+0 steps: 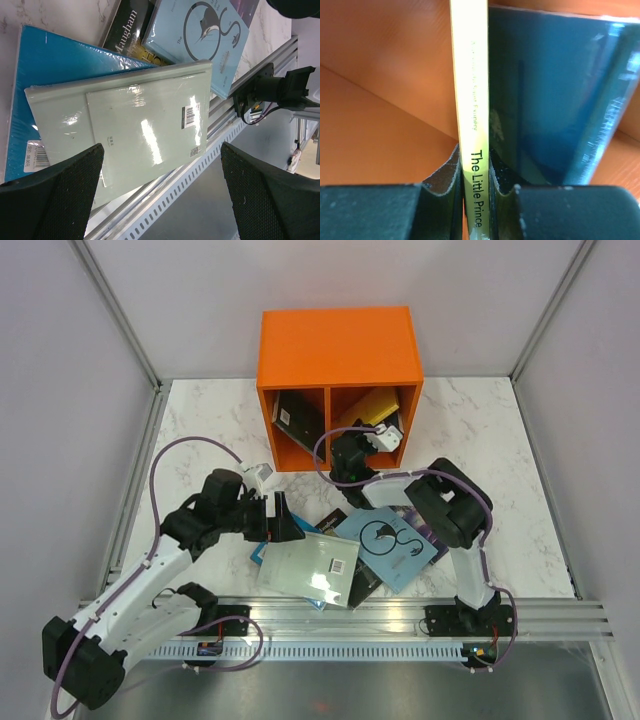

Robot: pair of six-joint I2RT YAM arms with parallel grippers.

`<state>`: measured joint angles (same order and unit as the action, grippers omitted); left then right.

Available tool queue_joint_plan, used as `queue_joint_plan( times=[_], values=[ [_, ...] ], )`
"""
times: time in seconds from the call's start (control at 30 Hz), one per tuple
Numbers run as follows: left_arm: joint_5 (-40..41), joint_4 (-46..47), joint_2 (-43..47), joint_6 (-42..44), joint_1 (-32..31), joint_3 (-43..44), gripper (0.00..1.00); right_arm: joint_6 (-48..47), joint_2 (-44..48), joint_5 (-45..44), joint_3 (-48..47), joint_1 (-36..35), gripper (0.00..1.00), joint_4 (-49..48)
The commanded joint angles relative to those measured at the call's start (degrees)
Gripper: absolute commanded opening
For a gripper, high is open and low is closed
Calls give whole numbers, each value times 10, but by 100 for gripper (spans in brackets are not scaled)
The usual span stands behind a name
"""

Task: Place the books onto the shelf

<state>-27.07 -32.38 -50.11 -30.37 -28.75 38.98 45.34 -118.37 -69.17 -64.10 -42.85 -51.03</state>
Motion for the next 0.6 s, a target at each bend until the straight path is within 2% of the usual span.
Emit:
queue_joint_plan(
  times=[0.0, 0.03, 0.1, 0.2, 0.37, 0.47, 0.5, 0.53, 0.57],
  values=[
    [-3, 23, 9, 8, -3, -4, 100, 63, -45, 37, -43, 15, 9, 202],
    [-1, 21, 11, 9, -3, -4, 100, 80, -46, 47, -59, 16, 14, 245],
    [5, 21, 12, 9, -3, -3, 100, 87, -44, 72, -67, 17, 29, 271],
    [18, 18, 23, 7, -3, -3, 100, 99, -32, 84, -63, 17, 43, 305],
    [29, 15, 25, 3, -3, -3, 100, 114, -7, 102, -58, 17, 58, 377],
    [39, 15, 25, 0, -3, -3, 100, 119, 22, 122, -32, 15, 78, 391],
    [40, 14, 24, -1, -3, -4, 100, 123, 31, 125, -15, 15, 93, 396],
    [42, 15, 25, -1, -3, -4, 100, 131, 51, 127, -7, 13, 98, 405],
    [44, 16, 24, -3, -3, -5, 100, 133, 61, 127, 1, 12, 98, 410]
  ],
)
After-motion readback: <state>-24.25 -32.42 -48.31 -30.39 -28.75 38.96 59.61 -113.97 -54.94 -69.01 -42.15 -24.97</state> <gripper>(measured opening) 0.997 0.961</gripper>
